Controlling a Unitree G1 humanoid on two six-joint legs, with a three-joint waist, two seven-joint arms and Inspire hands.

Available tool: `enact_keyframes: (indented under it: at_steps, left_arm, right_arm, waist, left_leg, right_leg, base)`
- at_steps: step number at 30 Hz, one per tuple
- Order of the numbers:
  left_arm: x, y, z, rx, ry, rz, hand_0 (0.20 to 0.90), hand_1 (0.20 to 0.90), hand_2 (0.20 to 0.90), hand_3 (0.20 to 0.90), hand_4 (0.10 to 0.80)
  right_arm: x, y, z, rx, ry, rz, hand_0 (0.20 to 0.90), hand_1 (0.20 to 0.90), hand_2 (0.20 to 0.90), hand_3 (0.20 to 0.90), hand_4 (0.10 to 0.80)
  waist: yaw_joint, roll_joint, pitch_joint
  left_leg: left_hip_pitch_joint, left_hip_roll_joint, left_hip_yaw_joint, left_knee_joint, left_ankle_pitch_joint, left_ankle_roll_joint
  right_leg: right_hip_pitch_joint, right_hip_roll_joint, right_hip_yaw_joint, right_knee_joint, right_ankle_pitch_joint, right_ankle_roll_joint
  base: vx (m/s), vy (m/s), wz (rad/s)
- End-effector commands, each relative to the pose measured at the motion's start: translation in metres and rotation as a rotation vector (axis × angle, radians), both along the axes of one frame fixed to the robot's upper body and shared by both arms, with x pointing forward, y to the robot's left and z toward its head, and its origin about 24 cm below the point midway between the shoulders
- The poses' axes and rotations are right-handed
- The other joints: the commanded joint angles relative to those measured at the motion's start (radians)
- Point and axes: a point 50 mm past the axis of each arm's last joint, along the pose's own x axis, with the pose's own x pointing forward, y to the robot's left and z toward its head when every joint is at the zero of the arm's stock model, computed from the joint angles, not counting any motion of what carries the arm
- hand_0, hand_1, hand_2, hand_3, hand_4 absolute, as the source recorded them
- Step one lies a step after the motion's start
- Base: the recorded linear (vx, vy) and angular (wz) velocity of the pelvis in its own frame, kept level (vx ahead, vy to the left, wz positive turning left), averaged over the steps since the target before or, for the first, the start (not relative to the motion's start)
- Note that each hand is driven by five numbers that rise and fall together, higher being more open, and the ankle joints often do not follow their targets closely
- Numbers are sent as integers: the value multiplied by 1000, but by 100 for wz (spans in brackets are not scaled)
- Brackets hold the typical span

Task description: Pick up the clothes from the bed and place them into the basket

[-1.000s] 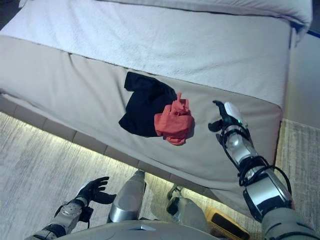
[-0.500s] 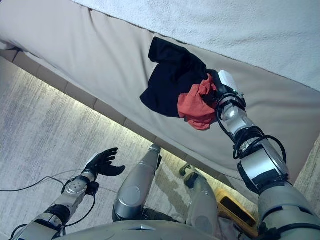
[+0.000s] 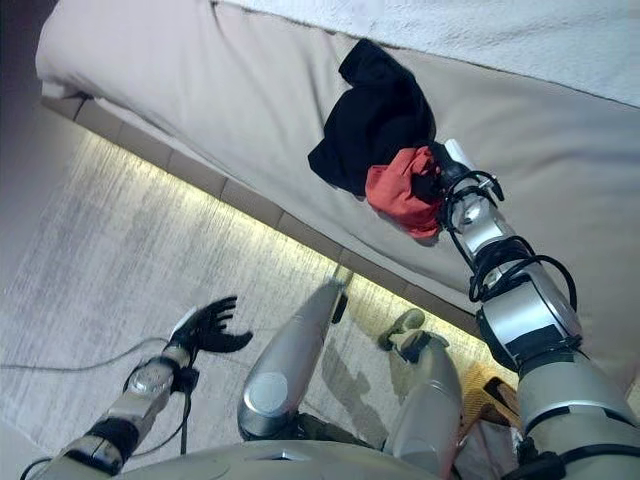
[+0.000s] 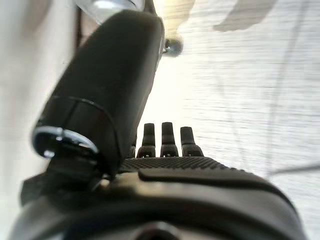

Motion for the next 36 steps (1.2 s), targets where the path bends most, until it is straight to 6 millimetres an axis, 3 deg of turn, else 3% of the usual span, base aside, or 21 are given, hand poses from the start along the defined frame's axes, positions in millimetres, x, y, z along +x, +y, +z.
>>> enact_keyframes:
  at_steps: [1, 6, 10, 11, 13, 19, 29, 33, 36]
  left_arm:
    - [-15, 13, -2, 29, 7, 13, 900, 900, 900, 900, 800]
    - [-16, 12, -4, 37, 11, 18, 900, 900, 900, 900, 800]
    - [-21, 12, -8, 55, 34, 15, 900, 900, 900, 900, 800]
    - [-22, 11, -9, 57, 36, 15, 900, 900, 900, 900, 800]
    - [-26, 9, -12, 61, 47, 14, 900, 900, 900, 900, 800]
    - [-35, 3, -21, 68, 67, 33, 900, 900, 900, 900, 800]
    - [-67, -9, -41, 78, 174, 78, 900, 900, 900, 900, 800]
    - [-75, -12, -45, 77, 198, 77, 900, 900, 900, 900, 800]
    - [-81, -14, -48, 77, 220, 70, 900, 900, 900, 900, 800]
  right_arm:
    - [-11, -21, -14, -10, 7, -121, 300, 300, 300, 200, 100]
    - [-21, -48, -12, 166, -75, -308, 300, 300, 300, 200, 100]
    - [-37, -69, -24, 234, -94, -401, 300, 300, 300, 200, 100]
    - [-40, -75, -25, 242, -105, -426, 300, 300, 300, 200, 100]
    - [-47, -83, -27, 249, -124, -472, 300, 300, 300, 200, 100]
    - [-56, -108, -10, 296, -265, -638, 300, 300, 300, 200, 100]
    - [-71, -127, 16, 608, -608, -724, 300, 300, 300, 200, 100]
    - [-74, -128, 17, 643, -635, -713, 300, 300, 300, 200, 100]
    - [-75, -128, 4, 636, -521, -717, 300, 300, 300, 200, 100]
  waist:
    - [8, 30, -54]
    - [-9, 9, -65]
    - [-29, -17, -90]
    - [-33, -17, -96]
    - [-44, -25, -110]
    - [-74, -36, -148]
    - [-119, -38, -257]
    - [-132, -45, -297]
    - [-137, -50, -322]
  left_leg:
    - [-6, 0, 17, -54, 79, 38]
    - [52, 21, 15, -105, 89, 21]
    - [108, 42, 29, -152, 97, 5]
    - [111, 47, 38, -175, 132, 9]
    - [139, 56, 49, -202, 140, 2]
    - [219, 77, 82, -309, 161, -11]
    - [385, 78, 111, -437, 155, -16]
    - [422, 76, 118, -470, 155, -13]
    - [452, 75, 124, -489, 153, -13]
  right_leg:
    - [88, 31, -14, -166, 162, 25]
    - [170, 59, -12, -263, 183, 28]
    - [245, 85, -8, -351, 204, 34]
    - [255, 89, -22, -383, 234, 25]
    - [287, 102, -17, -428, 247, 29]
    - [341, 140, 8, -535, 272, 40]
    - [464, 144, 33, -636, 277, 54]
    - [483, 144, 37, -660, 287, 59]
    - [503, 144, 40, -678, 294, 63]
  base:
    - [31, -53, 31]
    - [26, -62, -6]
    - [35, -58, -12]
    - [-15, -10, -20]
    - [35, -22, -10]
    - [24, -6, -12]
    - [55, 50, -8]
    - [79, 18, -5]
    - [114, 4, -4]
